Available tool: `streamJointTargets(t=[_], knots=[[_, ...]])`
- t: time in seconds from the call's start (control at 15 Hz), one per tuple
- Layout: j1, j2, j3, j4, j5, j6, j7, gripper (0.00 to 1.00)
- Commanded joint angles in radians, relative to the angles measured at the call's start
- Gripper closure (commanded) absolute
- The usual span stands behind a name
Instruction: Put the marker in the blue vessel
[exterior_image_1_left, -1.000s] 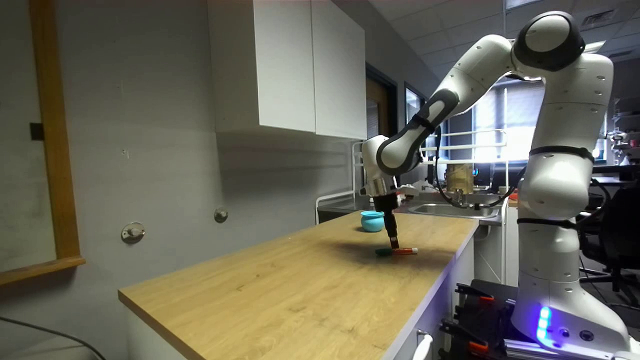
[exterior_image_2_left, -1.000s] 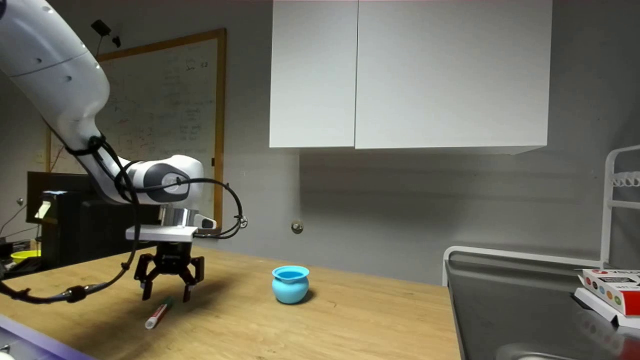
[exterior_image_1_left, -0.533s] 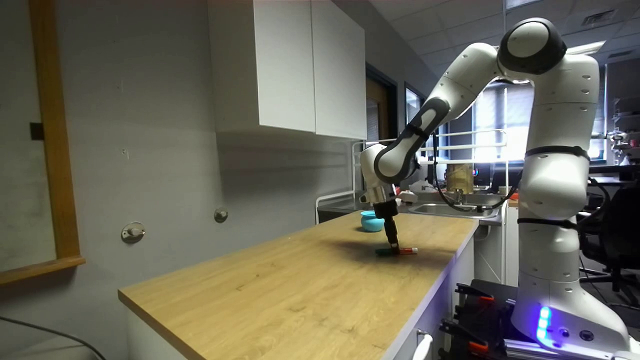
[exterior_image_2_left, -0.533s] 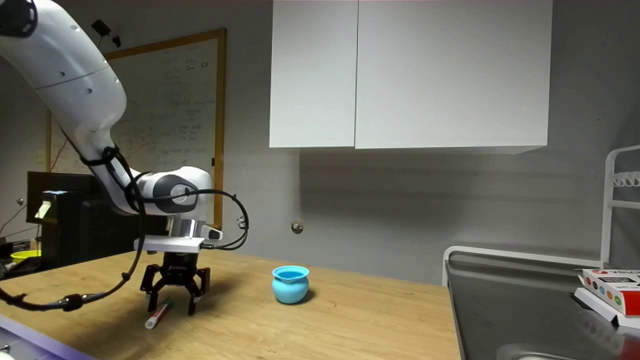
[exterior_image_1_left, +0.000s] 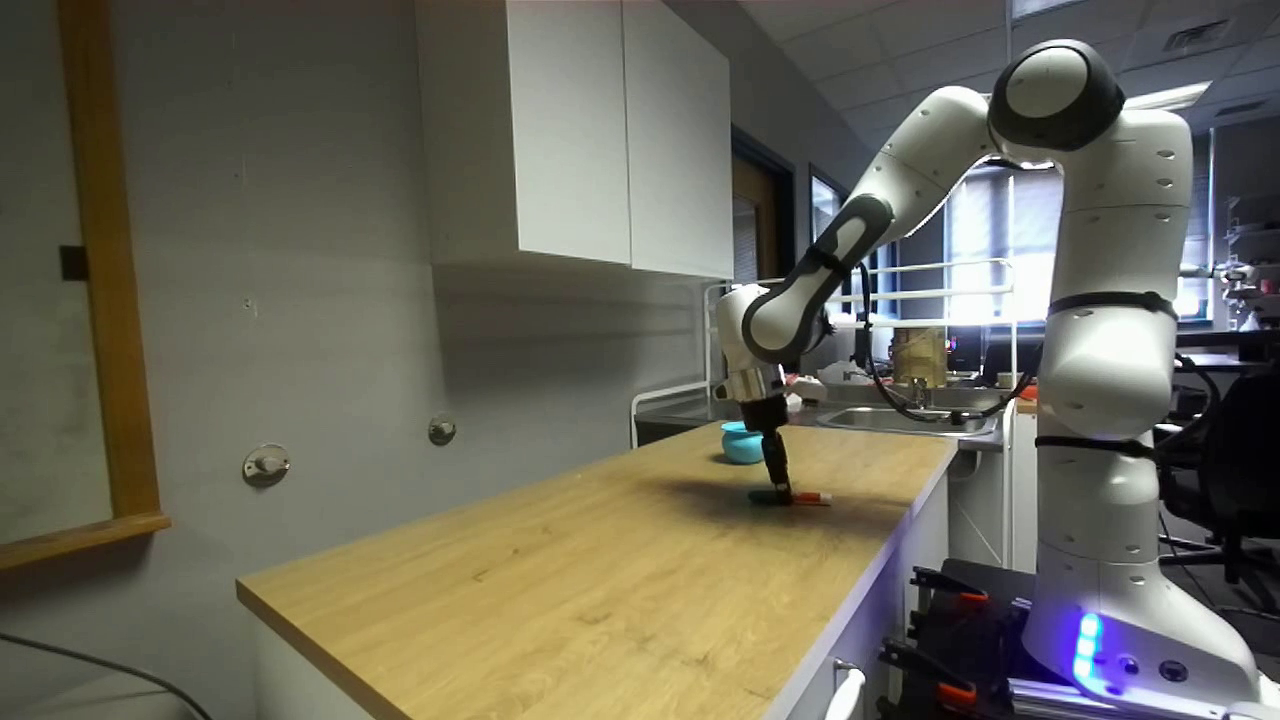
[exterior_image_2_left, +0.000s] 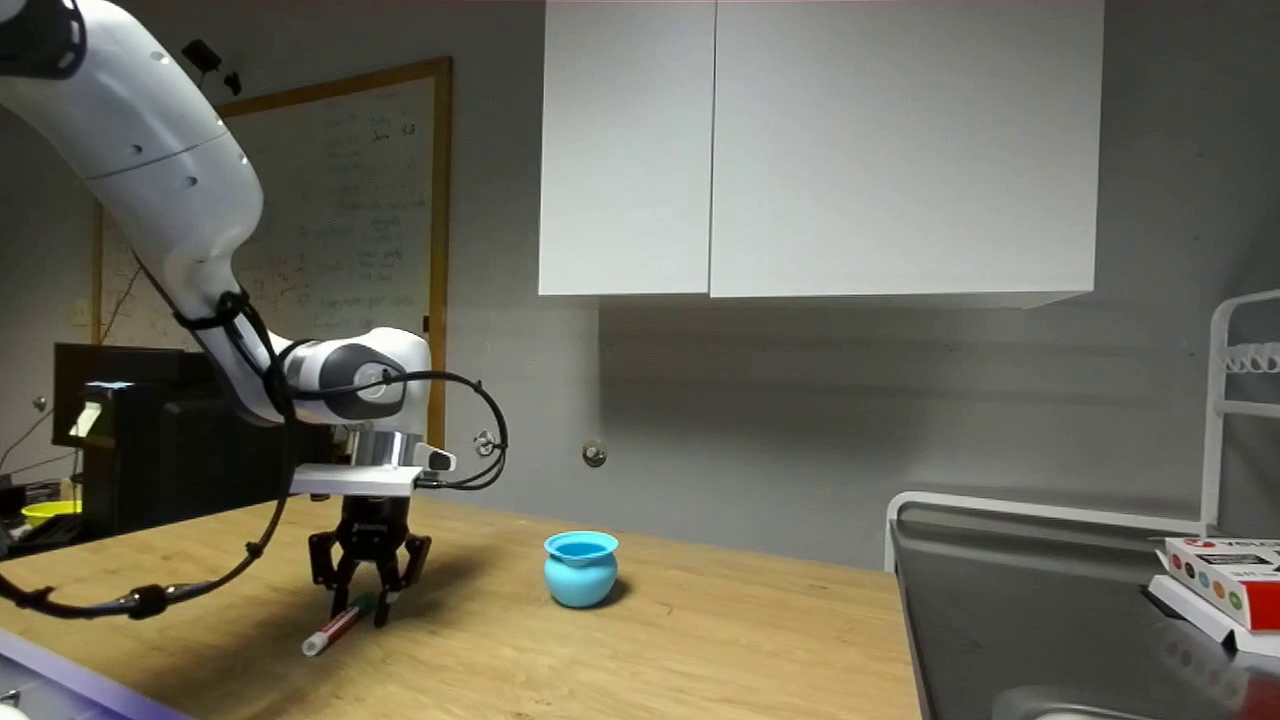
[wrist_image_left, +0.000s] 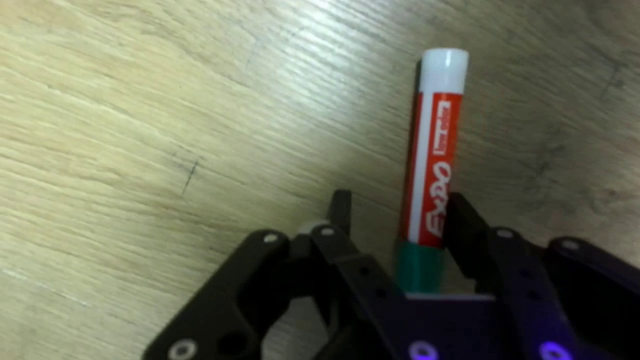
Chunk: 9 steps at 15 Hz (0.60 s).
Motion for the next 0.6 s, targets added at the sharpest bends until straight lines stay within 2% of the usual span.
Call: streamJointTargets(t=[0.0, 0.07, 0.2, 0.33, 0.53], knots=[[-0.003, 0.028, 0.0, 0.025, -0.017, -0.006, 0.0, 0.8], [-0.003, 0.027, 0.001, 0.027, -0.017, -0.007, 0.001, 0.87], [-0.001, 0.016, 0.003, 0.024, -0.018, -0.014, 0.008, 0.93], [0.002, -0.01, 0.007, 0.019, -0.015, -0.024, 0.017, 0.88], [0.012, -0.077, 0.021, 0.001, -0.013, -0.042, 0.037, 0.88]])
